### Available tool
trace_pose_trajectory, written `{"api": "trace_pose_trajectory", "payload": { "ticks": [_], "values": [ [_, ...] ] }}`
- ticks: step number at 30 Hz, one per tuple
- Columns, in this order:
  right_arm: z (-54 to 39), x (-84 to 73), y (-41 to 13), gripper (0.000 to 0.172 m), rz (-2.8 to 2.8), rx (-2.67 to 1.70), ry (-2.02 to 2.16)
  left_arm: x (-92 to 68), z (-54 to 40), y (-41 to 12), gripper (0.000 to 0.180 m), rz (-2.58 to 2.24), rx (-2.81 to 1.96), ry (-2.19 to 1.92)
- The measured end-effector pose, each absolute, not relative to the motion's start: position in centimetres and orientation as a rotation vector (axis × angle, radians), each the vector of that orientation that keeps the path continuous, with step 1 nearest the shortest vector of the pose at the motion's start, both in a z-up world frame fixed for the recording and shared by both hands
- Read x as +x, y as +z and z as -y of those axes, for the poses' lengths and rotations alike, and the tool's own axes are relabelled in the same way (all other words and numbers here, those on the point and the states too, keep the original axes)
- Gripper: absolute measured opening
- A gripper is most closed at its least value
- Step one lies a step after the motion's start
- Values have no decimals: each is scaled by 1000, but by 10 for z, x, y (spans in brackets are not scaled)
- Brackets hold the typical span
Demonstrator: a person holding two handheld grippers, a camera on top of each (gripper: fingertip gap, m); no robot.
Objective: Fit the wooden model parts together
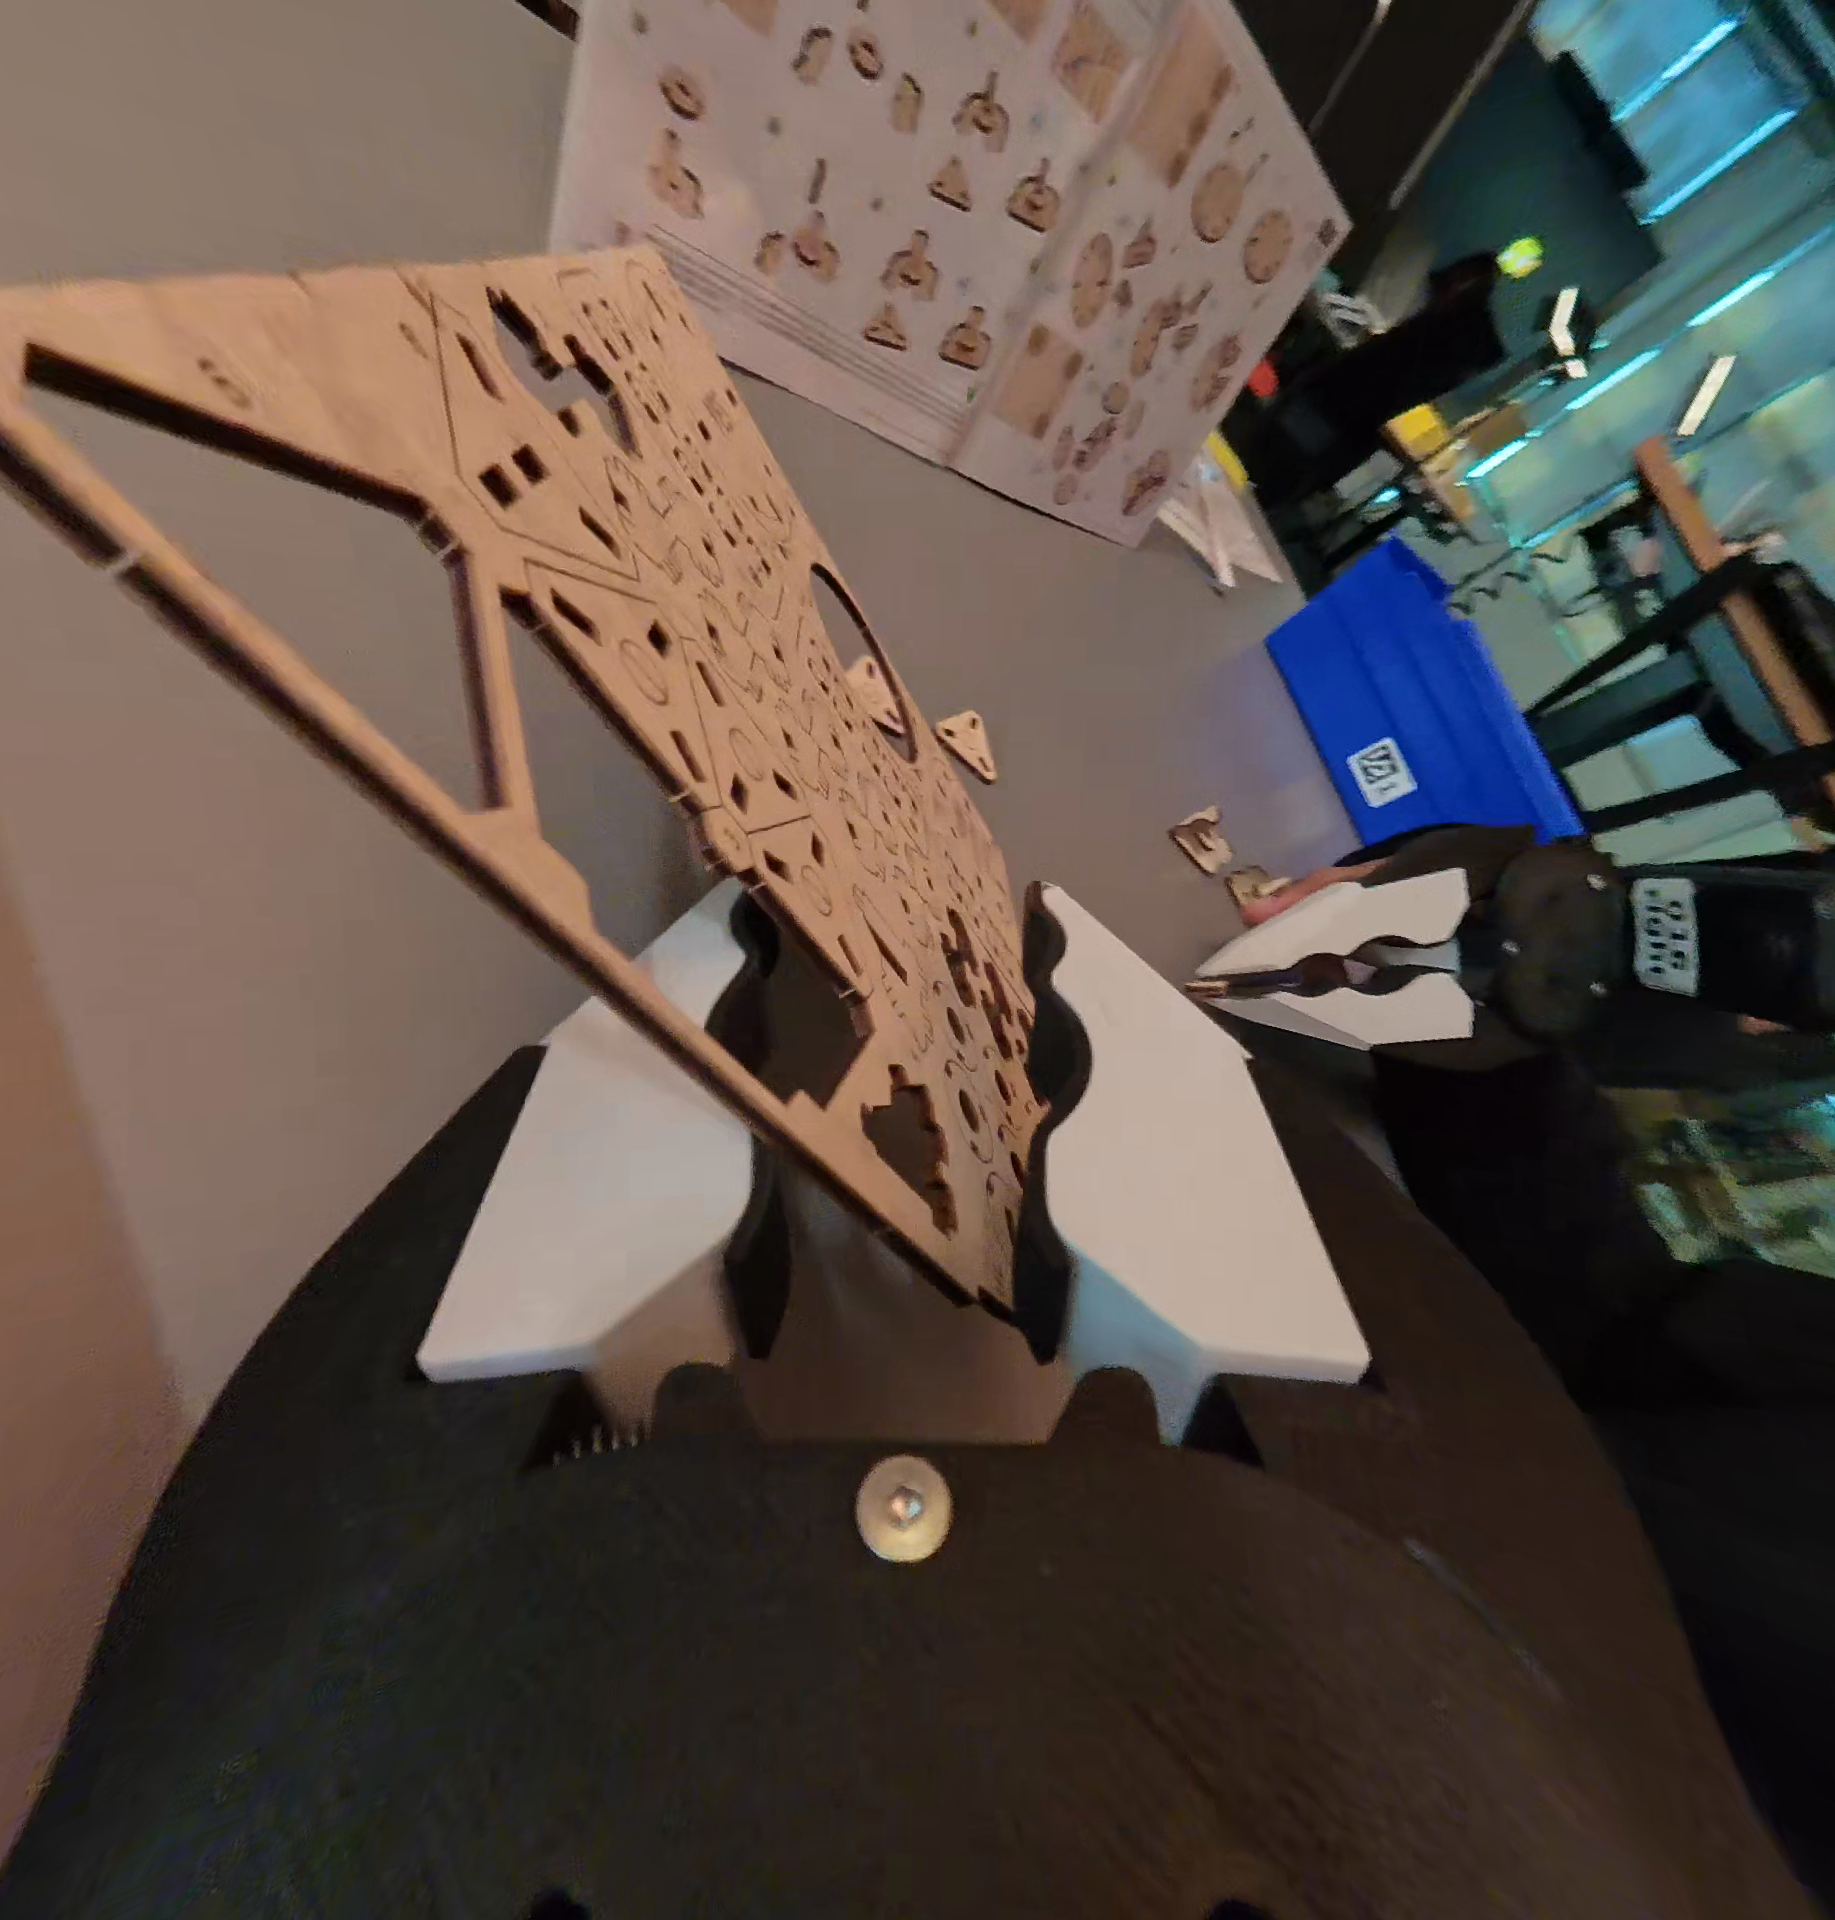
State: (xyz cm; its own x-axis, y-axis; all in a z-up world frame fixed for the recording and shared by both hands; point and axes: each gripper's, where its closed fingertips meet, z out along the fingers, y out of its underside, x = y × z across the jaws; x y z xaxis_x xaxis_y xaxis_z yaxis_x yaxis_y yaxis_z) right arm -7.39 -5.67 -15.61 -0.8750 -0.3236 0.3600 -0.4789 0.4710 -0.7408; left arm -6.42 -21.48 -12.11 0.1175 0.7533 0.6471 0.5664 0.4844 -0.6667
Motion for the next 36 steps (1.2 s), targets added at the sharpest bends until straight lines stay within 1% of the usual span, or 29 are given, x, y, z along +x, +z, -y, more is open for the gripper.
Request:
{"api": "trace_pose_trajectory", "payload": {
  "ticks": [1,3,4,7,12,16,19,21,28,30,33,36],
  "values": [
    [56,-75,-157,1,2549,699,1353,-64,220,-121,51,1581,-1190,236],
    [56,-76,-160,1,2556,698,1329,-63,230,-124,70,1647,-1222,322],
    [56,-76,-161,1,2559,700,1318,-62,234,-126,75,1671,-1240,349],
    [56,-76,-165,1,2565,706,1299,-59,241,-126,84,1716,-1271,409],
    [55,-78,-164,1,2563,698,1287,-51,254,-131,89,1801,-1383,521],
    [55,-78,-163,1,2550,701,1285,-39,263,-155,102,1924,-1567,562],
    [57,-78,-158,1,2512,707,1311,-40,261,-155,100,1924,-1552,543],
    [57,-79,-155,1,2498,698,1323,-36,272,-155,106,1971,-1595,626],
    [57,-82,-154,1,2493,682,1321,-28,276,-157,114,2025,-1671,670],
    [57,-80,-155,1,2494,692,1312,-28,277,-157,119,2039,-1679,687],
    [57,-80,-156,1,2492,695,1307,-23,282,-159,122,2077,-1743,727],
    [57,-82,-156,1,2493,684,1307,-23,278,-153,122,2043,-1758,740]
  ]
}}
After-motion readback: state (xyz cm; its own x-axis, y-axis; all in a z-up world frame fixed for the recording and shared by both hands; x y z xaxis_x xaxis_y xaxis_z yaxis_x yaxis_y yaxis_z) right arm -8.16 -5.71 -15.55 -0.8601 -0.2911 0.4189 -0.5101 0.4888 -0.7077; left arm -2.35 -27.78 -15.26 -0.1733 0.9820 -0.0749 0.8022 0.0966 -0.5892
